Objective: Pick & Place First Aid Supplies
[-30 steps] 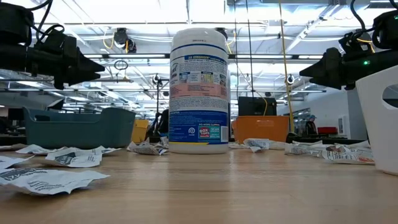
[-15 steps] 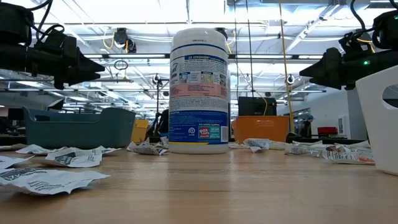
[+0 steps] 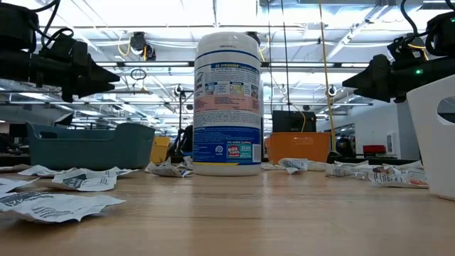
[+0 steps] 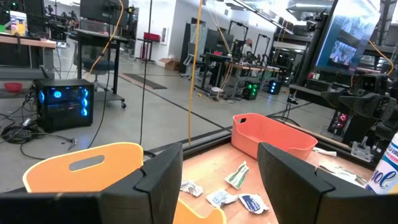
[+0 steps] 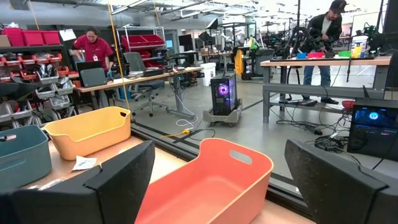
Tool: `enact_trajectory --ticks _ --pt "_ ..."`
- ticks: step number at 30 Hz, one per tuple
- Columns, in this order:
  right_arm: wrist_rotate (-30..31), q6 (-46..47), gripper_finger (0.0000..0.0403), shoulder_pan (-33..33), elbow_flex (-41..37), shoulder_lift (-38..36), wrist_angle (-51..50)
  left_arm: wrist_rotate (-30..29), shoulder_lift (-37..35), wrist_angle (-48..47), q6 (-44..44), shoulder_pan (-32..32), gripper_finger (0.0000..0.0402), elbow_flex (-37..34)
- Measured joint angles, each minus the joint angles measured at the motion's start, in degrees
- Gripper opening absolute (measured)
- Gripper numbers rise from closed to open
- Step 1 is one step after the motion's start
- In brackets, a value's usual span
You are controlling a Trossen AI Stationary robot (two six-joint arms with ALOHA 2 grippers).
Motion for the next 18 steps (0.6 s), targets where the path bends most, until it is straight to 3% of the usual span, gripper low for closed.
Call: enact_trajectory --ticks 10,18 --pt "0.00 -0.01 0.0357 0.01 0.00 0.02 0.00 2.76 0.02 -0.63 0.00 0.00 0.0212 1.92" --pt "0.00 0.01 0.0357 0.01 0.00 0.00 -0.01 3.08 5.20 -14.75 0.00 0.00 0.0211 14.56"
